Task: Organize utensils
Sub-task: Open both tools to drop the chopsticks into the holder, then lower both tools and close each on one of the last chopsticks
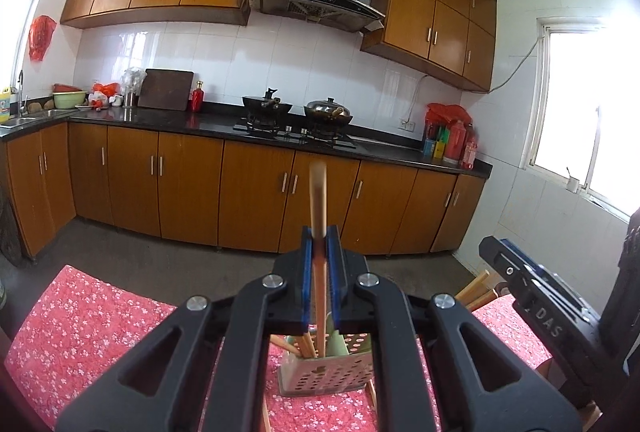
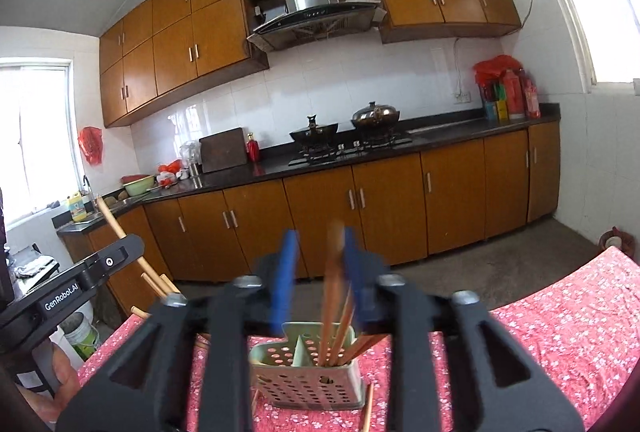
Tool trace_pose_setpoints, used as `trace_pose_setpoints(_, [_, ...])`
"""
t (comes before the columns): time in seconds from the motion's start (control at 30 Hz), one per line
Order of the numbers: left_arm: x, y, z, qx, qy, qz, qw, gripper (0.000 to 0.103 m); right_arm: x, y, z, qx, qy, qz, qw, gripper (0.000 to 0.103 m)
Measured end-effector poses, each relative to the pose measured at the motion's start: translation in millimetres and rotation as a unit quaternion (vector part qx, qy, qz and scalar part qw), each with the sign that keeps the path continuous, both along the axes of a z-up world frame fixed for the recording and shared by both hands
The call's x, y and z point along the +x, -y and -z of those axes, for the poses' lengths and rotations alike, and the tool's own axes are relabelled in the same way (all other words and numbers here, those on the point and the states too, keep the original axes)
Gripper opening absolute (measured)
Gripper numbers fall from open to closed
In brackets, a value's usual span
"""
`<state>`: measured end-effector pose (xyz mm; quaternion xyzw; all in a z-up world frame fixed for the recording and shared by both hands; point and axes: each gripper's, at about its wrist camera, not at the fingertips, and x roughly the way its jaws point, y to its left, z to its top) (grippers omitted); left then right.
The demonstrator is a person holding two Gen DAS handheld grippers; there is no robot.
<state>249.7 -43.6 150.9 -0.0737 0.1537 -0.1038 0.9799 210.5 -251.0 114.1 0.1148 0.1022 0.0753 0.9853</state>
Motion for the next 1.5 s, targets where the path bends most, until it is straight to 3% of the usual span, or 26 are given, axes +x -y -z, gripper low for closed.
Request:
trace_pose_setpoints(0.27, [-33, -25, -13, -0.012, 0.017, -0.019, 0.9996, 0.020, -32, 11, -14, -0.014, 0.009, 0.011, 1.000, 0.035])
trace_pose_setpoints(0.43, [-64, -51, 3, 0.010, -0.001, -0.048, 0.9988, 0.027, -56, 29, 3, -0.014, -0.026, 0.033, 0.999, 0.035])
trace_pose_setpoints(0.57, [-73, -72, 44, 0.037, -0.053, -0.074, 0.9952, 0.028, -59, 40, 51, -0.021, -0.104, 0.042, 0.994, 0.035])
trace_pose_setpoints(0.67, [-74, -84, 87, 0.053, -0.107, -0.086, 0.9890, 0.028, -52, 38, 102, -0.022, -0.185, 0.032, 0.982, 0.035])
trace_pose_setpoints(0.73, [-75, -90, 117, 0.055, -0.148, -0.083, 0.9840, 0.028, -48, 32, 135, -0.007, -0.238, 0.004, 0.971, 0.034])
trace_pose_setpoints(0.87, [-80, -89, 149, 0.053, -0.187, -0.071, 0.9784, 0.028, -45, 6, 182, 0.008, -0.305, -0.048, 0.951, 0.027])
trace_pose_setpoints(1.13, [-88, -72, 179, 0.045, -0.221, -0.036, 0.9736, 0.028, -39, -26, 211, -0.028, -0.342, -0.062, 0.937, 0.015])
trace_pose_setpoints(1.2, [-88, -68, 183, 0.044, -0.226, -0.030, 0.9727, 0.028, -41, -26, 212, -0.036, -0.338, -0.056, 0.939, 0.009])
trace_pose_setpoints(1.5, [-81, -41, 199, 0.036, -0.252, 0.014, 0.9669, 0.028, -39, 7, 213, -0.020, -0.337, -0.004, 0.941, 0.008])
